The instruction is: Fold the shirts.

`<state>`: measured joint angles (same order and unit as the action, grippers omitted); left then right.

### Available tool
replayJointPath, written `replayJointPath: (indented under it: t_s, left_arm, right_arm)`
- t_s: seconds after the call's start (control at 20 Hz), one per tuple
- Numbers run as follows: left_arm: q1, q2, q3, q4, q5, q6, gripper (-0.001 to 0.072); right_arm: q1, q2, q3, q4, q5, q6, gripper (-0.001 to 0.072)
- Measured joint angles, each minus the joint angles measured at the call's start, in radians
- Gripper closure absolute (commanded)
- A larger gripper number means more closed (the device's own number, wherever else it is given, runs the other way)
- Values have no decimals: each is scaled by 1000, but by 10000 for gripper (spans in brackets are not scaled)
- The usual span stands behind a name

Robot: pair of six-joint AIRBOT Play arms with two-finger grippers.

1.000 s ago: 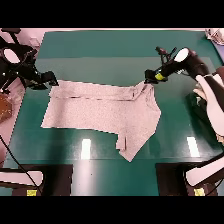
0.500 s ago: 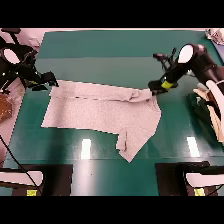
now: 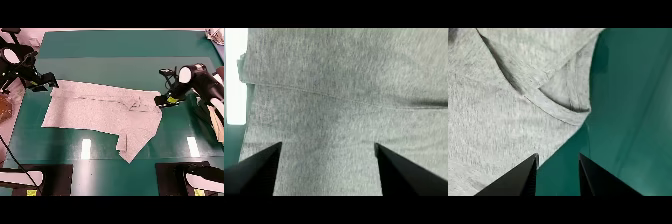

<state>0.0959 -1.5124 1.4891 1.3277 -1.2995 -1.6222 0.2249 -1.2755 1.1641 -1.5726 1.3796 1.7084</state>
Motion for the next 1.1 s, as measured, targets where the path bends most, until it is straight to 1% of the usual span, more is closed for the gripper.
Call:
replayJointPath:
  t_s: [0.1,0.15,0.25,0.35,0.45,0.5,0.6,0.75,0.9,1.1]
  left_arm:
    - [0,23,-28,1,-2,5,2]
    - [0,43,-56,3,2,14,2]
    - [0,103,-148,18,18,32,2]
    - [0,174,-259,38,39,48,3]
    - [1,245,-355,48,52,62,4]
    - [0,277,-392,50,55,69,4]
    - [11,325,-436,51,56,80,5]
    - [71,367,-475,26,55,90,5]
    - [131,384,-534,11,50,113,5]
    - [163,391,-627,26,84,159,4]
  right_arm:
    - [-10,77,-69,11,-20,8,263]
    - [-25,113,-110,32,-26,8,250]
    - [-83,187,-208,124,-42,-10,250]
    - [-174,253,-310,262,-56,-55,249]
    - [-277,310,-403,381,-61,-100,204]
    - [-327,338,-449,425,-61,-119,203]
    - [-407,389,-534,485,-56,-148,200]
    - [-477,475,-648,571,-39,-180,199]
    - [-504,577,-740,650,-25,-195,199]
    - [-517,679,-790,693,-3,-183,199]
